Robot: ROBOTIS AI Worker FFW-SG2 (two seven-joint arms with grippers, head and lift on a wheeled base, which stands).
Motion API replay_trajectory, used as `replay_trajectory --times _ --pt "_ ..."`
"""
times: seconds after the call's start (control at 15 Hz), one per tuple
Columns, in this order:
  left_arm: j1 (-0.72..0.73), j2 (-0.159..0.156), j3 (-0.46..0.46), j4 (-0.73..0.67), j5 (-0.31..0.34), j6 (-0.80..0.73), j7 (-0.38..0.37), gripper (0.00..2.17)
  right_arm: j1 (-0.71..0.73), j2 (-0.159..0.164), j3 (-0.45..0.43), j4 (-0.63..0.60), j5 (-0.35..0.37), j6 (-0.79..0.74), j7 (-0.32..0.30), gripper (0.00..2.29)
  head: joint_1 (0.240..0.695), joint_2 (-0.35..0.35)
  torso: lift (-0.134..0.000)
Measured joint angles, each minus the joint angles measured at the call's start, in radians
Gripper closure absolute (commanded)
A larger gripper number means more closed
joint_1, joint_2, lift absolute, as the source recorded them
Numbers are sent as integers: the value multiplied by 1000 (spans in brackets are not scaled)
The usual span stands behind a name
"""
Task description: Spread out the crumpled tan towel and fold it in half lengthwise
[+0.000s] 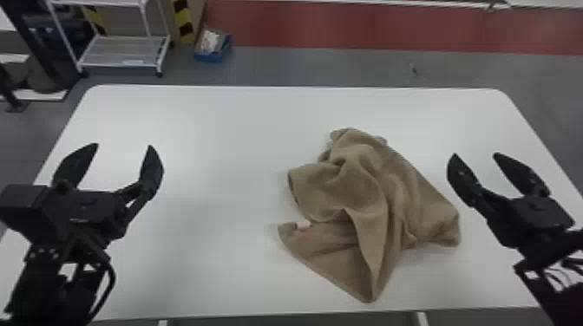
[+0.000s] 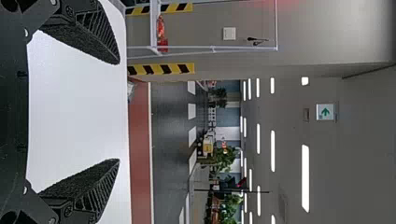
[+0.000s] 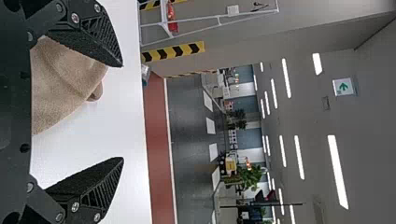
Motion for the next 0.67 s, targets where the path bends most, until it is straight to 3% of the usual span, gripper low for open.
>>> replay_trajectory --times 0.67 --pt "-14 -6 -9 4 0 20 -5 137 -10 1 5 0 5 -1 -5 221 695 -61 -125"
